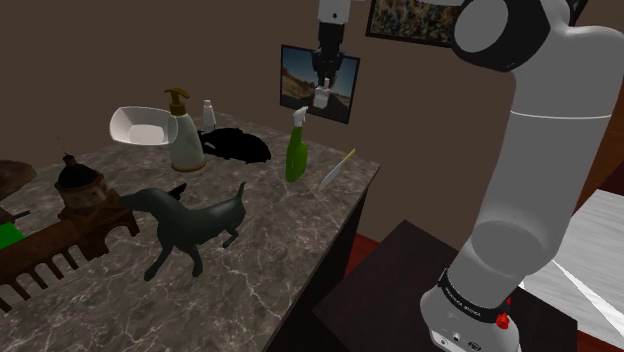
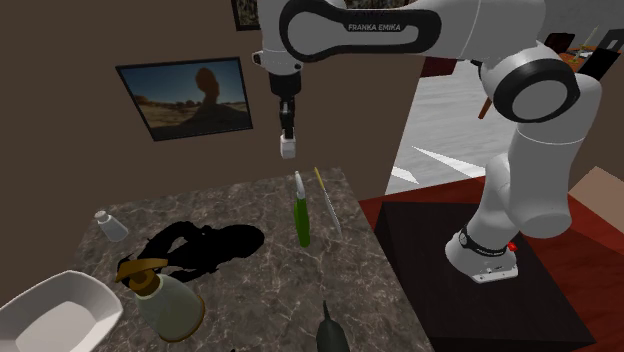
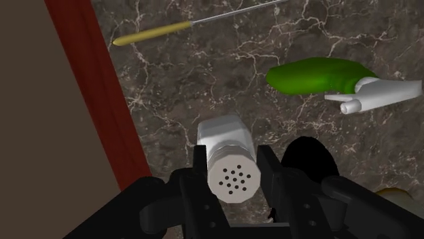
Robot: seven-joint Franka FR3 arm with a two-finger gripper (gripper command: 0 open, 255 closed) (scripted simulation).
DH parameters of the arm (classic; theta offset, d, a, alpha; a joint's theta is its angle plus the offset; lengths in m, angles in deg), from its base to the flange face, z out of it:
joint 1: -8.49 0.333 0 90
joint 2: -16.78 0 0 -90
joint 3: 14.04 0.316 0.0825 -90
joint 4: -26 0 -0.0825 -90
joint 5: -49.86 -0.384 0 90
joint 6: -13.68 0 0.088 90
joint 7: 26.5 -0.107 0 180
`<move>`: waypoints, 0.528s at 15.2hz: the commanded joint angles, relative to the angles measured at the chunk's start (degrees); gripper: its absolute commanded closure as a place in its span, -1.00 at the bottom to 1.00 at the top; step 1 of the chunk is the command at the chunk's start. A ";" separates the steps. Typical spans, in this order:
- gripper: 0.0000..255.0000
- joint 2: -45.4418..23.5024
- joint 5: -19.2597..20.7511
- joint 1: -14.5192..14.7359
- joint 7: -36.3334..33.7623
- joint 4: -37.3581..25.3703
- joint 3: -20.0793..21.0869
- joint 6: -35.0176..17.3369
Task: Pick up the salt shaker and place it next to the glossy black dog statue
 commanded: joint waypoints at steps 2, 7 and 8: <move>1.00 -0.61 -0.09 -0.11 0.00 -3.26 -0.02 2.68; 1.00 -2.49 -0.37 -0.43 0.04 -9.95 -0.07 7.51; 1.00 -2.96 -0.45 -0.52 0.05 -11.45 -0.08 8.54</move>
